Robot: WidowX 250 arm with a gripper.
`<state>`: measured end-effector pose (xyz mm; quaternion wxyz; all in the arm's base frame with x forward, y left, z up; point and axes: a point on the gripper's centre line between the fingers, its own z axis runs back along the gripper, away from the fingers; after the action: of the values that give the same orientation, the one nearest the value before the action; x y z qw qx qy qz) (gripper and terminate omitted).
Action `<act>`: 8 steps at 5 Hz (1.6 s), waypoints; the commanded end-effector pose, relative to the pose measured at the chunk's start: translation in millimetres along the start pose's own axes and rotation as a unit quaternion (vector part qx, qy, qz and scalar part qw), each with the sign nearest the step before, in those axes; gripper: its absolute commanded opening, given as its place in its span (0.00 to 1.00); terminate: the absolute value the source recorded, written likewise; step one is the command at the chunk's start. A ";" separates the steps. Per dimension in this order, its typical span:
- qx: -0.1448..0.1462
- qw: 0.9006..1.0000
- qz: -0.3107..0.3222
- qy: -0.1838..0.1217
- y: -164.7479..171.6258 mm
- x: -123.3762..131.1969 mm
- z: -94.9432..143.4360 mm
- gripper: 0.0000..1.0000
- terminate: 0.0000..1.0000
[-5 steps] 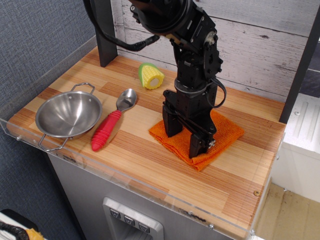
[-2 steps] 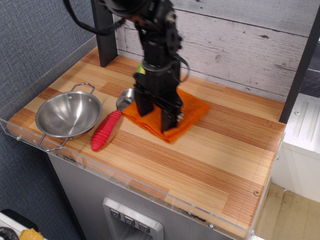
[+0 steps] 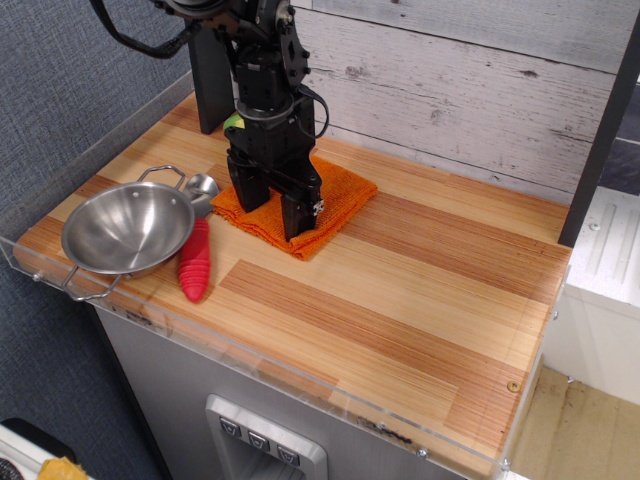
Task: PICK UP THE ORANGE TOWEL AND PUT NEAR THE SPOON
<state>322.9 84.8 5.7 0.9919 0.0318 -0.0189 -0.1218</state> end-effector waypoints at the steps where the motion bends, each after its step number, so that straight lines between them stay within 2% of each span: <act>1: 0.000 1.000 -0.008 -0.001 1.1 -6.0 -0.1 1.00 0.00; 2: -0.004 1.000 -0.012 -0.008 -4.6 -2.8 5.0 1.00 0.00; 3: 0.010 1.000 -0.015 -0.018 -8.1 0.4 20.7 1.00 0.00; 4: 0.027 0.999 -0.015 -0.042 -9.4 3.9 47.1 1.00 0.00; 5: 0.033 0.998 -0.011 -0.057 -8.1 9.1 65.9 1.00 0.00; 8: 0.059 0.994 0.000 -0.092 -9.0 5.6 114.5 1.00 0.00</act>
<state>319.5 66.8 105.4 0.9868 0.0684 -0.0902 -0.1158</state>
